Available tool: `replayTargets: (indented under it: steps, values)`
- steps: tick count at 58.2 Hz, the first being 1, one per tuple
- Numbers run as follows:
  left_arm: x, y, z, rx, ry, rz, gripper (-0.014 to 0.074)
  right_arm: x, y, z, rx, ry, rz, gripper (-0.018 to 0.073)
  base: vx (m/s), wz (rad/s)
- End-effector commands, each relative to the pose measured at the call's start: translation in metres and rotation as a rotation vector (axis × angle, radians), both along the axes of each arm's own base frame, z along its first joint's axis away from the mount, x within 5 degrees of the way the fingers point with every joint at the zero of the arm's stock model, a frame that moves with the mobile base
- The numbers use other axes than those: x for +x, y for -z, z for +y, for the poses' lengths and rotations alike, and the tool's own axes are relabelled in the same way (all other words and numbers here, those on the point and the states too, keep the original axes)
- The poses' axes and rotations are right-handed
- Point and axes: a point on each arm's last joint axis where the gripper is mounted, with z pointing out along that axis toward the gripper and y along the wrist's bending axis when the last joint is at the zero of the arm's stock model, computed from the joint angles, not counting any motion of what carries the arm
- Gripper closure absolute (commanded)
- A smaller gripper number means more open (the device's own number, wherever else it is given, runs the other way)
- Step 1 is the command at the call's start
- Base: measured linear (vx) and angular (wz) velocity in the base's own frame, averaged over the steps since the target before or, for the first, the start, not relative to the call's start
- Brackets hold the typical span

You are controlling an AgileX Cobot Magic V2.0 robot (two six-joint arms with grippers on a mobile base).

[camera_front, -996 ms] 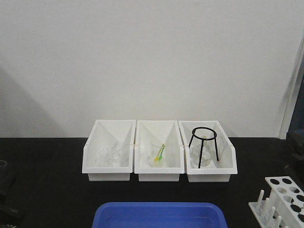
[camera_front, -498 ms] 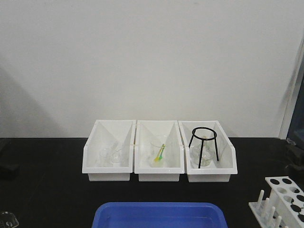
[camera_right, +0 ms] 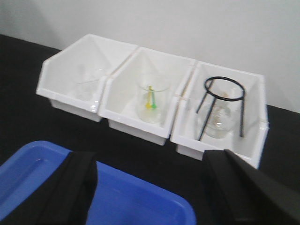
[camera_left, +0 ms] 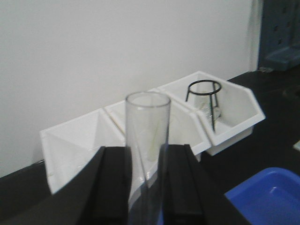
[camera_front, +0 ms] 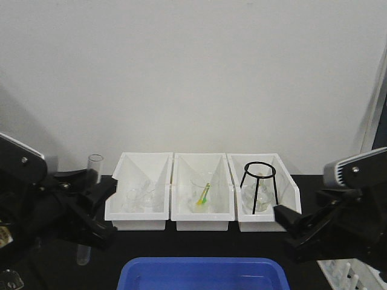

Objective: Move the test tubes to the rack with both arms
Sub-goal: 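Carry the held test tube toward the right gripper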

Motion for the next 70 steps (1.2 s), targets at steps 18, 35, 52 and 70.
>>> replayTargets:
  steps: [18, 35, 52, 70]
  values:
    - [-0.019, -0.024, -0.048, -0.313, 0.176, -0.092, 0.0617, -0.023, -0.011, 0.072, 0.053, -0.292, -0.113, 0.0044, 0.0, 0.0]
    - [-0.037, -0.026, -0.067, -0.354, 0.308, -0.061, 0.0617, -0.038, -0.013, 0.093, 0.087, -0.384, -0.128, 0.0044, 0.0, 0.0]
    - [-0.055, -0.028, -0.083, -0.36, 0.44, -0.073, 0.0617, -0.041, -0.015, 0.096, 0.101, -0.4, -0.141, 0.0044, 0.0, 0.0]
    - [-0.059, -0.028, -0.086, -0.388, 0.458, -0.053, 0.0617, -0.041, -0.016, 0.096, 0.109, -0.399, -0.153, 0.0047, 0.0, 0.0]
